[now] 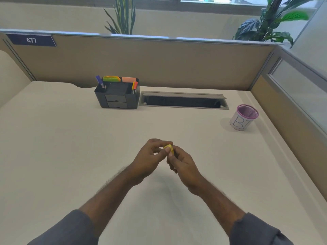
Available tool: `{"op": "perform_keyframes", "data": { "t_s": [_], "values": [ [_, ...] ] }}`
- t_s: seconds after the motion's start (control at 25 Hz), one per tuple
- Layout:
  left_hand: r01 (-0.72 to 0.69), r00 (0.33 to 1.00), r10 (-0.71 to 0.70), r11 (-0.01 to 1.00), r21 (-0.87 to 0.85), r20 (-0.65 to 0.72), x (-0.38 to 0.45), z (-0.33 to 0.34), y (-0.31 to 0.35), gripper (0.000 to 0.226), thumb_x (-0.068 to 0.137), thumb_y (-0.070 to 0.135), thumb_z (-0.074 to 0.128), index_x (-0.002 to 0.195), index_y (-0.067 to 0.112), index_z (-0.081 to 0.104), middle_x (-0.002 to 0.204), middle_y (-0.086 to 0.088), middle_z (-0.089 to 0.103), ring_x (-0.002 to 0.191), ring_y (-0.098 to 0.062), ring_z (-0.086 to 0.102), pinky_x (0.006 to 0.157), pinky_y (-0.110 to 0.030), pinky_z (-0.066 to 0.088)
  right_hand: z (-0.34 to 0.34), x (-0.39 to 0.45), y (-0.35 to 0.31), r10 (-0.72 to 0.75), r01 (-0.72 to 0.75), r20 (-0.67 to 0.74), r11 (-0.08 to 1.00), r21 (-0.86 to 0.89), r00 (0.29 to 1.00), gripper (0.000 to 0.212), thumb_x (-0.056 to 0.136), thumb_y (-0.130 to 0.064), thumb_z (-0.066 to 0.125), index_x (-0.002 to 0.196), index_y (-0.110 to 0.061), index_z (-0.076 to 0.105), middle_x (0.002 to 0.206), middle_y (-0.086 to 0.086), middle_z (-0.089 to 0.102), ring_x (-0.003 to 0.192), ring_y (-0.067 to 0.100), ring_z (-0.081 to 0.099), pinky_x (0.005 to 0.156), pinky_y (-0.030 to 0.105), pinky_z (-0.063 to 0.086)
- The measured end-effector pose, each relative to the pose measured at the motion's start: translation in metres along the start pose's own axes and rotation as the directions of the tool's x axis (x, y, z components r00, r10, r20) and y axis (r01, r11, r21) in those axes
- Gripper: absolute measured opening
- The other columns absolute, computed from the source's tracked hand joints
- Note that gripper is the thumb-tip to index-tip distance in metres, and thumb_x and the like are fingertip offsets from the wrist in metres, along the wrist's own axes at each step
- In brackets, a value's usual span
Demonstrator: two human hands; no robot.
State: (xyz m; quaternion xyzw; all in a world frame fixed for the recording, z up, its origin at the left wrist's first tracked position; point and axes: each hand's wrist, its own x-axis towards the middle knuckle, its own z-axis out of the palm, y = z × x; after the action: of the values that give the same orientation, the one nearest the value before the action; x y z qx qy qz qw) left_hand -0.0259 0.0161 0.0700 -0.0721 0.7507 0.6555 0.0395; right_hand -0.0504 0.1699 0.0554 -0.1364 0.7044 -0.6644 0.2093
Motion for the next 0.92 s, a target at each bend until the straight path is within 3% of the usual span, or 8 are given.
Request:
{"op": "perform_keyframes", "data": {
  "t_s": [0.16,0.28,0.36,0.52,0.64,0.76,0.92],
  "values": [
    [-0.028,0.99,0.041,0.995,-0.1,0.133,-0.002,-0.007,0.003,0.025,0.091,0.039,0.066,0.111,0.026,0.074,0.124,0.004,0.063,0.118,-0.015,0.06,0.103,-0.034,0.046,-0.002,-0.007,-0.009,-0.002,-0.005,0.073,0.996,0.088,0.997,0.026,0.101,-0.033,0.048,0.096,-0.011,0.063,0.067,-0.003,0.044,0.059,0.01,0.037,0.054,0.015,0.035],
    [-0.104,0.991,0.112,0.988,-0.111,0.073,-0.004,-0.003,0.004,0.02,0.093,0.029,0.065,0.105,0.016,0.074,0.112,0.001,0.069,0.104,-0.012,0.065,0.091,-0.028,0.052,-0.003,-0.009,-0.016,0.006,-0.014,0.081,0.995,0.098,0.997,0.027,0.1,-0.036,0.05,0.089,-0.017,0.064,0.071,0.005,0.042,0.061,0.012,0.037,0.054,0.018,0.033],
    [-0.14,0.989,0.144,0.985,-0.098,0.039,-0.004,0.0,0.004,0.017,0.095,0.024,0.063,0.103,0.013,0.074,0.107,0.001,0.07,0.099,-0.011,0.065,0.086,-0.026,0.053,-0.004,-0.009,-0.018,0.014,-0.022,0.075,0.995,0.096,0.997,0.028,0.099,-0.04,0.05,0.087,-0.018,0.063,0.068,-0.002,0.043,0.065,0.014,0.039,0.056,0.019,0.033],
    [-0.124,0.992,0.127,0.986,-0.112,0.015,-0.003,0.002,0.005,0.023,0.091,0.033,0.065,0.103,0.017,0.075,0.108,0.003,0.072,0.1,-0.008,0.066,0.085,-0.022,0.053,-0.008,-0.01,-0.018,0.022,-0.033,0.102,0.994,0.106,0.995,0.029,0.097,-0.045,0.052,0.087,-0.021,0.063,0.068,-0.002,0.042,0.069,0.019,0.036,0.056,0.018,0.033],
    [-0.068,0.997,0.059,0.976,-0.206,-0.054,-0.001,0.006,0.006,0.035,0.083,0.046,0.064,0.104,0.02,0.075,0.107,0.007,0.075,0.098,-0.007,0.069,0.087,-0.022,0.049,-0.011,-0.009,-0.013,0.035,-0.049,0.119,0.992,0.118,0.992,0.029,0.097,-0.038,0.053,0.104,-0.013,0.066,0.071,0.0,0.049,0.06,0.013,0.04,0.056,0.019,0.034],
    [-0.039,0.995,0.009,0.949,-0.314,-0.097,0.004,0.005,0.004,0.032,0.082,0.047,0.064,0.095,0.021,0.076,0.099,0.015,0.074,0.085,-0.002,0.066,0.084,-0.025,0.048,-0.015,-0.009,-0.006,0.066,-0.078,0.104,0.991,0.112,0.992,0.028,0.09,-0.03,0.059,0.113,-0.018,0.068,0.076,-0.001,0.059,0.063,0.012,0.049,0.058,0.022,0.037],
    [0.018,0.996,-0.056,0.9,-0.436,-0.075,0.008,0.002,-0.005,0.035,0.077,0.039,0.073,0.104,0.017,0.073,0.09,0.002,0.069,0.078,-0.014,0.061,0.078,-0.029,0.051,-0.019,-0.009,0.003,0.097,-0.101,0.04,0.989,0.112,0.994,0.026,0.088,-0.013,0.058,0.112,-0.017,0.068,0.082,0.002,0.065,0.069,0.015,0.055,0.061,0.025,0.04]
  ]
}}
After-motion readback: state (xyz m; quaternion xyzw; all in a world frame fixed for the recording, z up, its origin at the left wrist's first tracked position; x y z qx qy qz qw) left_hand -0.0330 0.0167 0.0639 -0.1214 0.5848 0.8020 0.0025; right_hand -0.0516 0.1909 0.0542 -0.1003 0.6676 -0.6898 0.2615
